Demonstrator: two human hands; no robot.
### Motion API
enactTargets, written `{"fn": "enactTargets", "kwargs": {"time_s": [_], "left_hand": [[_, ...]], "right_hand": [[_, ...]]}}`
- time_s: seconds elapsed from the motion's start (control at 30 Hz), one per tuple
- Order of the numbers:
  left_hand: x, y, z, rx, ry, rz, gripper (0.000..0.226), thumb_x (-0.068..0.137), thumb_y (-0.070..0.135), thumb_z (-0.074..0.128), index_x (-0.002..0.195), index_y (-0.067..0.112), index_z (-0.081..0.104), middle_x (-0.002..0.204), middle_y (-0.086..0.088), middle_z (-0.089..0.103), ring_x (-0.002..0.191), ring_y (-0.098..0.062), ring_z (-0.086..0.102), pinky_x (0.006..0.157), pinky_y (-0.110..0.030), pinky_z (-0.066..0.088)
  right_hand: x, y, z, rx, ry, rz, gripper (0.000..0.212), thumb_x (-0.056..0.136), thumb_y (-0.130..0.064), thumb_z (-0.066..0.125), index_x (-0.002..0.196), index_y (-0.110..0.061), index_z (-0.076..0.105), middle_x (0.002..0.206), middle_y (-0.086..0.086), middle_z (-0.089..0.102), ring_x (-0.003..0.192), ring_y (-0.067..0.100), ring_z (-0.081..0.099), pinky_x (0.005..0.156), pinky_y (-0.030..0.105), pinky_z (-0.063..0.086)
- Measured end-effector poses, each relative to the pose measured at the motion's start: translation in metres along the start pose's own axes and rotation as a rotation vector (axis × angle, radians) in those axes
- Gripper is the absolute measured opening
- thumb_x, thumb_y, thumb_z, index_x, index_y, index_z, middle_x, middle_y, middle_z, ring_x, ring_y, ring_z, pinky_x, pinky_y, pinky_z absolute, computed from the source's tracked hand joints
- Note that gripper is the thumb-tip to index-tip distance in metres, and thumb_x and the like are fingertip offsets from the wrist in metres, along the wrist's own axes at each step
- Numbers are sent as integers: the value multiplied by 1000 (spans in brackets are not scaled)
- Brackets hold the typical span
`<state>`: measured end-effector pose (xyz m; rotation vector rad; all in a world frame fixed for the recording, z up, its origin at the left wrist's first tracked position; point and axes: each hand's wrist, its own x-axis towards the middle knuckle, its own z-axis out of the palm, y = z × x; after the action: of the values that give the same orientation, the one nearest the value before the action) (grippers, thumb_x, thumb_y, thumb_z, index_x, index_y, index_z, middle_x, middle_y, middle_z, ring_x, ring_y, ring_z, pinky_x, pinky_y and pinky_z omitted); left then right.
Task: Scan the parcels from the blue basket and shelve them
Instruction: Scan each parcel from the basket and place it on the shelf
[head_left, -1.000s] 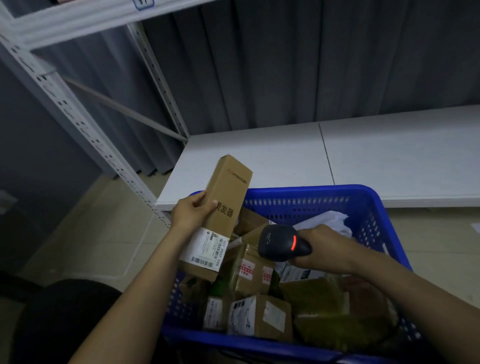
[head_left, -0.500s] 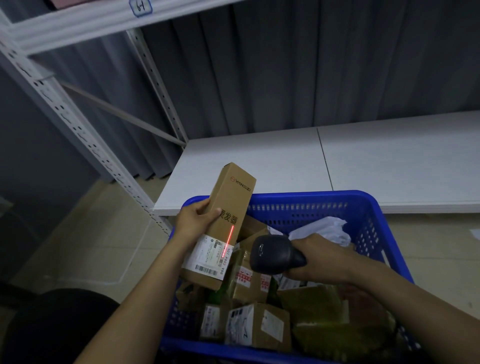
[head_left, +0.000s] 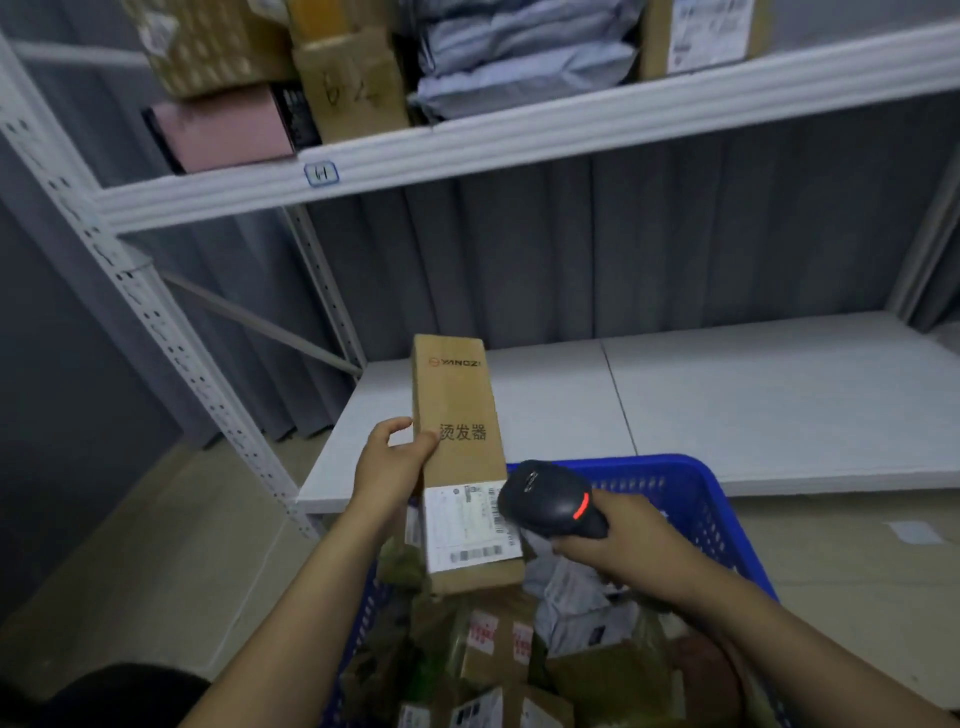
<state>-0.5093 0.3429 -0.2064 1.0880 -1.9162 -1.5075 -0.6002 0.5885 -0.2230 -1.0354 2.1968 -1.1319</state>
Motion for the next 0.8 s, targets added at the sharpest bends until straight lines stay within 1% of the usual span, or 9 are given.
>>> {"fn": "enactTargets", "kwargs": {"time_s": [0.07,0.13,0.23,0.3,0.43,0.53,0.63,0.73,0.8], "left_hand": [[-6,23,6,-94,-20,7,35,89,35,65,118,25,49,105,-10,69,86,-28,71,77,-45,59],[-15,50,14,-178,-48,30,30,90,32,64,113,21,50,101,-11,69,83,-28,71,68,-38,58],[-30,92,32,-274,-94,56,27,91,31,64,110,18,51,100,-10,69,84,-27,70,64,-35,56],[-42,119,45,-311,-154,81,28,91,31,64,112,16,52,100,-10,69,86,-26,71,69,-37,58],[-74,164,69,-329,-332,170,34,90,22,63,120,18,49,111,-8,68,93,-22,70,83,-42,58],[-102,192,82,-306,-520,257,45,89,18,65,129,27,45,118,-5,66,95,-21,70,77,-38,60],[-127,218,92,-201,-661,376,55,87,18,64,134,40,46,122,2,64,102,-21,67,78,-42,60],[-145,245,103,-184,-723,450,51,89,15,62,127,47,50,122,4,64,101,-21,68,73,-39,60],[-148,267,116,-207,-709,506,55,89,12,61,133,43,48,124,1,64,102,-20,67,70,-35,60]], "right_hand": [[-12,-10,-6,149,109,13,14,84,-24,73,90,-14,65,67,2,69,58,11,66,52,24,49],[-24,-19,-11,297,218,20,10,84,-20,73,86,-14,64,58,-2,68,54,7,64,55,24,47],[-39,-36,-23,531,371,52,21,85,-21,74,85,-3,63,53,11,65,44,19,58,50,28,46],[-47,-49,-35,631,503,59,21,87,-21,72,88,-2,63,56,19,66,44,23,58,47,28,48],[-62,-81,-70,726,721,6,8,90,-15,66,94,-8,64,65,19,71,52,22,63,50,26,51],[-73,-100,-96,748,831,-78,8,89,-13,66,97,-12,64,72,18,73,61,25,67,56,29,53],[-83,-112,-119,756,915,-118,9,89,-16,66,98,-16,64,73,13,74,67,25,70,62,29,54],[-87,-118,-144,810,968,-161,9,89,-15,66,98,-18,64,75,13,74,70,27,72,63,33,58],[-88,-119,-166,828,983,-191,8,89,-14,66,97,-15,65,74,16,73,69,31,71,64,39,59]]}}
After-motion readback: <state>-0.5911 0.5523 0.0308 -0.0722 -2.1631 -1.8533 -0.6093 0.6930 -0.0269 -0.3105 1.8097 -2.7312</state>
